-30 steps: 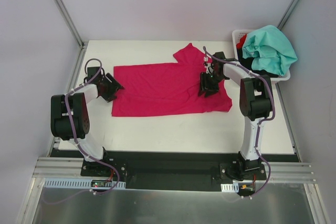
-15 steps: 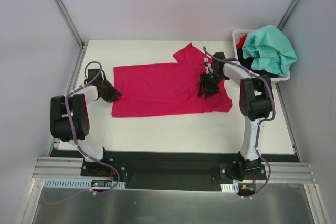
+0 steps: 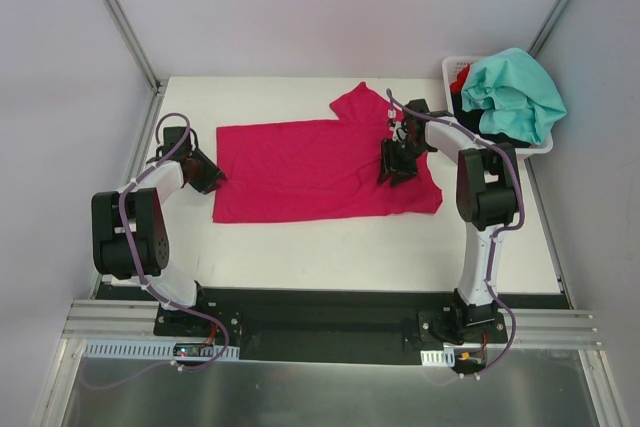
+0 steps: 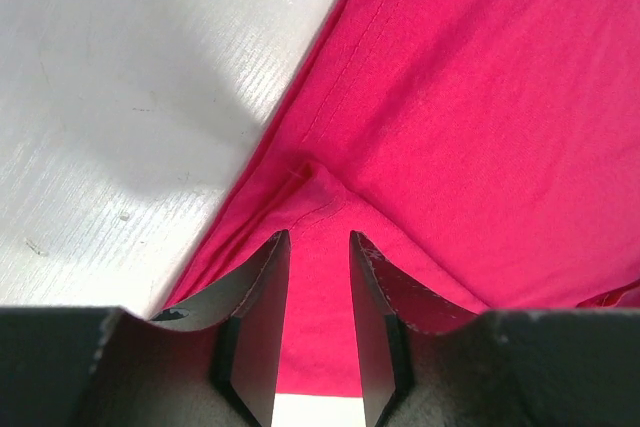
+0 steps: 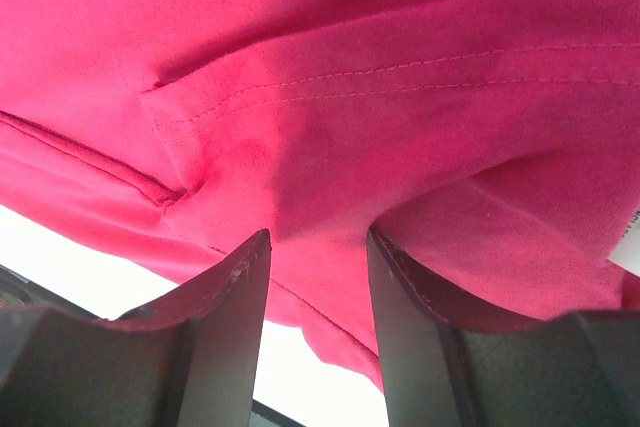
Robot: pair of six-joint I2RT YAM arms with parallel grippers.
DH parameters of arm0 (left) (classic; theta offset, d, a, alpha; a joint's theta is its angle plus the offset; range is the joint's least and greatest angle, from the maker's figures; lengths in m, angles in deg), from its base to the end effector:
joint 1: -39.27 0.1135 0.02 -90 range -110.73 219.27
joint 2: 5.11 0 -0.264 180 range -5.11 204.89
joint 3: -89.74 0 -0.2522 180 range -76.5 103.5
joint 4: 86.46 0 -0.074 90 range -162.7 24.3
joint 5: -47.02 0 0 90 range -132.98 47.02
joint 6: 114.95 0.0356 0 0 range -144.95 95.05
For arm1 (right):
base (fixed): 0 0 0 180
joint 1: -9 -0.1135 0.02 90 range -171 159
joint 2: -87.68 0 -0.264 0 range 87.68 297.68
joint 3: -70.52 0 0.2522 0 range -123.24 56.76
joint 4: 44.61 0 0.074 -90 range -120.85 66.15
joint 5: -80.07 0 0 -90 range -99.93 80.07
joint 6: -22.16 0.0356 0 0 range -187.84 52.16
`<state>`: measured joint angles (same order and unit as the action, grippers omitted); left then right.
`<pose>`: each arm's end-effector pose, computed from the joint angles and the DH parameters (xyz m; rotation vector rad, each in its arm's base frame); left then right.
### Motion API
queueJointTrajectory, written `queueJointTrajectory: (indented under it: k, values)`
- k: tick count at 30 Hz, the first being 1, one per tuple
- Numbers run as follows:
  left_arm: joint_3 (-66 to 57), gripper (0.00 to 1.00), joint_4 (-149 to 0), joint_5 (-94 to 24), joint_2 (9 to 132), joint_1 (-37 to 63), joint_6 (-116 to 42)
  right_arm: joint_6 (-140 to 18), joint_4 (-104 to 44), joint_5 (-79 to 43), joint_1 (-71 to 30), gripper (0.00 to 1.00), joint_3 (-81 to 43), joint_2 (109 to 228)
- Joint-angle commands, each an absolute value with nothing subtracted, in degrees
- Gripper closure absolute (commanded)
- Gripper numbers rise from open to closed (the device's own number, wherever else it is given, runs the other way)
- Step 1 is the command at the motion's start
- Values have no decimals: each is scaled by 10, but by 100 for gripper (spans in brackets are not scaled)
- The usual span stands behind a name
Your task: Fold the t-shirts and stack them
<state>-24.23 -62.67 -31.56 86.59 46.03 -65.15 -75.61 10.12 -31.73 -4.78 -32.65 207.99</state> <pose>0.3245 0.0314 0.1854 -0.9018 2.3052 -0.4997 0.4121 0.1147 0.1653 -0.6067 2.7288 0.5607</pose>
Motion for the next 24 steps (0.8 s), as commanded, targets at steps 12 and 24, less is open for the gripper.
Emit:
queueJointTrajectory:
  k: [12, 24]
  values:
    - [-201, 67, -608, -338, 904, 459, -637, -767, 123, -325, -52, 53, -336, 2039]
    - [-178, 98, -606, -333, 938, 458, -642, -768, 127, -322, -52, 54, -339, 2037]
